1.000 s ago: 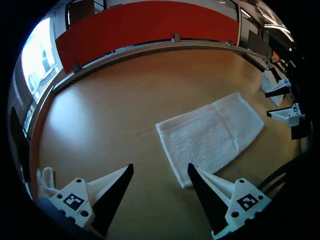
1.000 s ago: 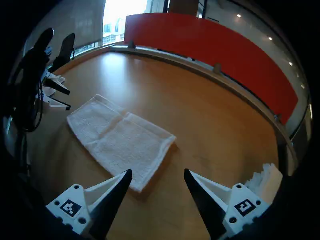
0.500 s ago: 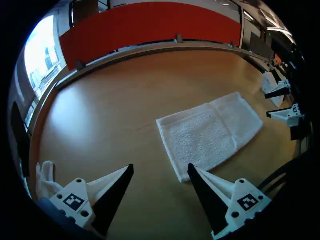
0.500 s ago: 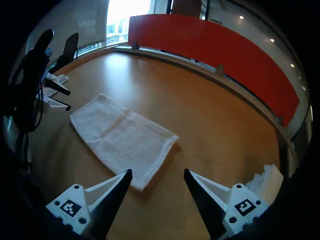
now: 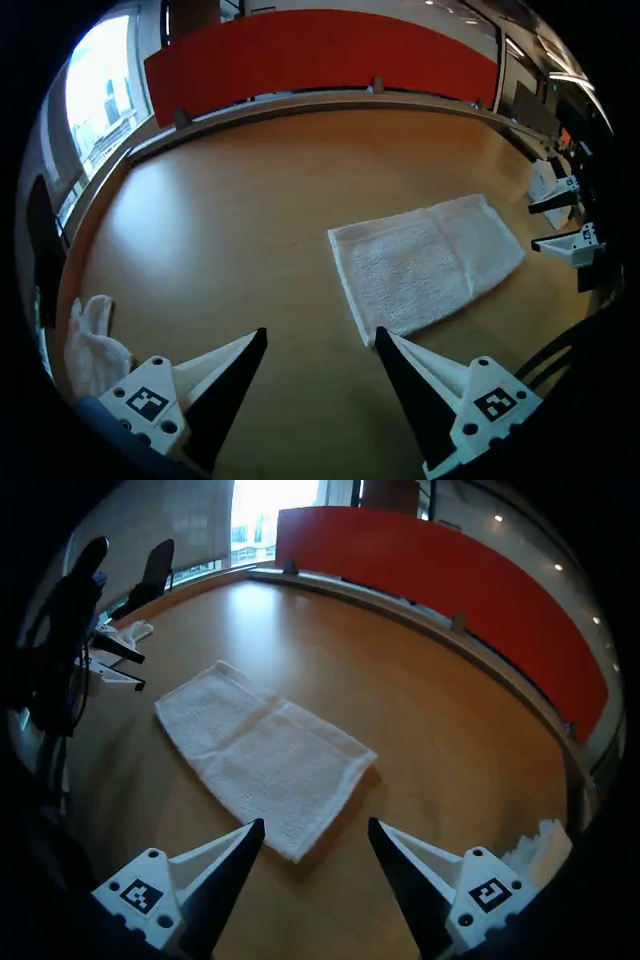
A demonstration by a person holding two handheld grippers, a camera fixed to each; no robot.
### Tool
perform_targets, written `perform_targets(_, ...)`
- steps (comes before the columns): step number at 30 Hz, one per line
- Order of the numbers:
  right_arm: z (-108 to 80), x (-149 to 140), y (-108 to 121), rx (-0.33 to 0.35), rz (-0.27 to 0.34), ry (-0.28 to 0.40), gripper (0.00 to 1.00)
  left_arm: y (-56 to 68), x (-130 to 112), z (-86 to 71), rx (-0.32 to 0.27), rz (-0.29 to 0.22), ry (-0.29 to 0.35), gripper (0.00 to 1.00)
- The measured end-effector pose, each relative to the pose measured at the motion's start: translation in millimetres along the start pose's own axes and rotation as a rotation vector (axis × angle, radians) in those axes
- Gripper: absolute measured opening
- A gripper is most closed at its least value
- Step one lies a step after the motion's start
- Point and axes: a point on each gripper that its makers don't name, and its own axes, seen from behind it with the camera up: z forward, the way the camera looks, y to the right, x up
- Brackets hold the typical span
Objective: Fold towel
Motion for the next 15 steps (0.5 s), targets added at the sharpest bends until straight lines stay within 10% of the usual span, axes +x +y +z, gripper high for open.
perform_targets(15, 7.9, -11.8, -7.6, 0.051, -0.053, -0.037, 0.97, -9.4, -20.2, -20.6, 0.029, -0.059, 0.015, 1.0)
